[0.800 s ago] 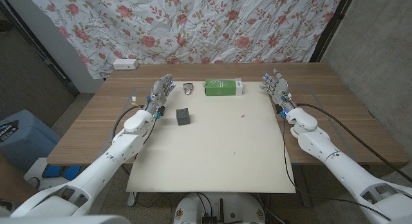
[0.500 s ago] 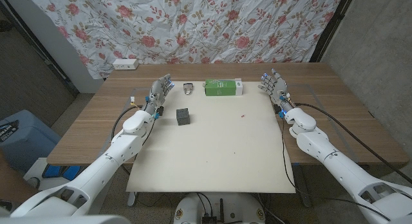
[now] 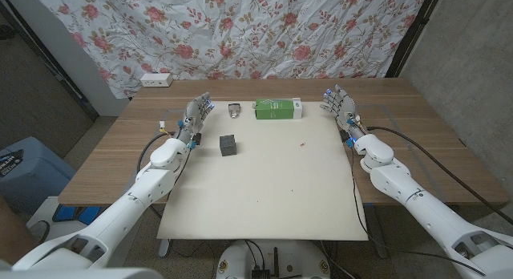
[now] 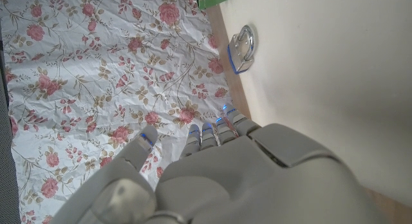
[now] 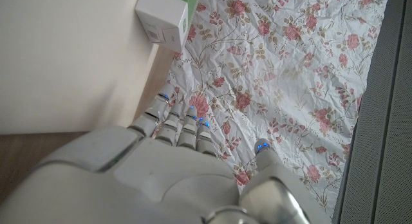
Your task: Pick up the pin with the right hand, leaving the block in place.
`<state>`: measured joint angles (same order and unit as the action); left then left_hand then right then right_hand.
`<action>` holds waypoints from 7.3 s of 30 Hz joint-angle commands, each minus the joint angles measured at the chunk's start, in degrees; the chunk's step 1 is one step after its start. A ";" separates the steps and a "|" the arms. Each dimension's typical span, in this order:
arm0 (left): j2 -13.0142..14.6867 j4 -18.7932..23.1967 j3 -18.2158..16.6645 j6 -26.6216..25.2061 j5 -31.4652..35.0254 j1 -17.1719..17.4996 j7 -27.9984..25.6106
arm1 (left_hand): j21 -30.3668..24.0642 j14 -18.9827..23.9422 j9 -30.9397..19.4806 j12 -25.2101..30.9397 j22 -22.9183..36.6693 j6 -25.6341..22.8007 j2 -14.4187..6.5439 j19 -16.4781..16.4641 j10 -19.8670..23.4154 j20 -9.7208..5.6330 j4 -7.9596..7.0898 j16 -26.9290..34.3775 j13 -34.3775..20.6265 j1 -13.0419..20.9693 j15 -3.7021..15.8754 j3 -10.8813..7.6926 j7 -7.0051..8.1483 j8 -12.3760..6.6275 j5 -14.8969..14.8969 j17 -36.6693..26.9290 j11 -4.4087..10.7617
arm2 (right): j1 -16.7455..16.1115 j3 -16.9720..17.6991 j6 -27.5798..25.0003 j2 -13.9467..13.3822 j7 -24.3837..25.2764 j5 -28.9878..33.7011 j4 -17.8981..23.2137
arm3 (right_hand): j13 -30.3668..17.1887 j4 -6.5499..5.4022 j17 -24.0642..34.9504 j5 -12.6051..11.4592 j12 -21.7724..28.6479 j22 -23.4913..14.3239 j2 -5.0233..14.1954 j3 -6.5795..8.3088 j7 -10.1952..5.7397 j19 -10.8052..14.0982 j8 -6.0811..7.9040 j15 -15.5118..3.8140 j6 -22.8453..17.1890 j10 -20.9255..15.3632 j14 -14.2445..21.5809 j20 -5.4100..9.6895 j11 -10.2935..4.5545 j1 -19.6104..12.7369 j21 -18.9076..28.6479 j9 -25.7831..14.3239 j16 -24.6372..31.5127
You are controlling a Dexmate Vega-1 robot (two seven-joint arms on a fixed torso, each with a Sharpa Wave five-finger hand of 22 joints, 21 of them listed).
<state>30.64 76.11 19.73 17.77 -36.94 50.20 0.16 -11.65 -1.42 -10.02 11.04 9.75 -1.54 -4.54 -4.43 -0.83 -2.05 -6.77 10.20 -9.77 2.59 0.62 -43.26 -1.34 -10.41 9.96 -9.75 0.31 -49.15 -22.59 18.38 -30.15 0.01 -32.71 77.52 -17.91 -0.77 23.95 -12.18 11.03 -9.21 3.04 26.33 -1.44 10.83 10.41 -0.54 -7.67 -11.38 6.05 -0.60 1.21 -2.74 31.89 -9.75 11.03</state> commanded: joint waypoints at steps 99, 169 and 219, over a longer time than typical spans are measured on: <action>-1.43 2.05 -1.69 0.47 -2.61 2.53 -2.12 | -0.24 4.53 -0.01 0.31 0.04 -1.84 -4.61 -4.65 3.01 -0.89 -0.17 0.59 -0.25 -1.00 0.01 -0.68 0.94 -0.12 0.51 0.05 1.69 | 3.38 -6.74 -5.50 -27.49 -7.61 57.58 25.37 | 6.00 11.63 -9.40 0.59 0.38 -0.34 -5.32 5.31 -6.70 -7.29 2.36 3.86 -3.91 10.36 -10.43 -0.51 2.59 -29.26 -18.54 -0.98 0.67; -1.31 2.37 -1.45 -0.79 -2.60 3.19 -3.08 | 0.15 5.42 -0.03 0.13 0.04 -2.37 -4.57 -5.39 3.95 -0.81 -0.32 0.15 -0.28 -1.23 0.05 -0.88 0.51 -0.13 0.49 -0.01 1.46 | 8.99 -16.35 -13.77 -24.00 -21.63 81.04 29.92 | 6.01 10.85 -9.98 1.24 1.31 -0.47 -8.56 5.15 -9.58 3.02 7.78 2.61 -13.59 5.49 -3.64 -0.68 1.05 -40.88 -19.41 -2.38 3.25; -1.39 1.88 -1.27 -0.27 -2.70 3.21 -2.20 | 0.35 5.66 -0.04 -0.06 0.05 -2.49 -4.51 -5.62 4.02 -0.47 -0.23 0.01 -0.29 -1.20 0.03 -1.08 0.53 -0.08 0.49 0.02 1.49 | 9.52 -18.66 -11.53 -22.08 -12.78 86.86 25.22 | 5.65 10.45 -9.02 1.42 1.75 -0.50 -7.81 3.73 -10.88 6.27 13.00 0.23 -22.60 2.58 -0.11 -0.10 -0.70 -43.92 -19.94 -3.37 5.03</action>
<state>29.27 78.10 18.35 17.55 -39.52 53.54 -2.37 -11.63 3.90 -9.89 11.04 9.61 -3.60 -4.68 -9.45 2.75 -2.36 -7.02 10.20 -9.73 1.98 0.61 -43.96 -0.91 -10.40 10.18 -9.62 2.04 -40.28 -40.80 5.95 -52.57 -14.78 53.35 104.04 -12.15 9.63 14.79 -10.59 12.36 -9.45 -4.83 30.44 -12.30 16.58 22.74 0.00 -29.58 -8.22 5.34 -0.82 0.52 -46.18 12.20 -12.94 15.69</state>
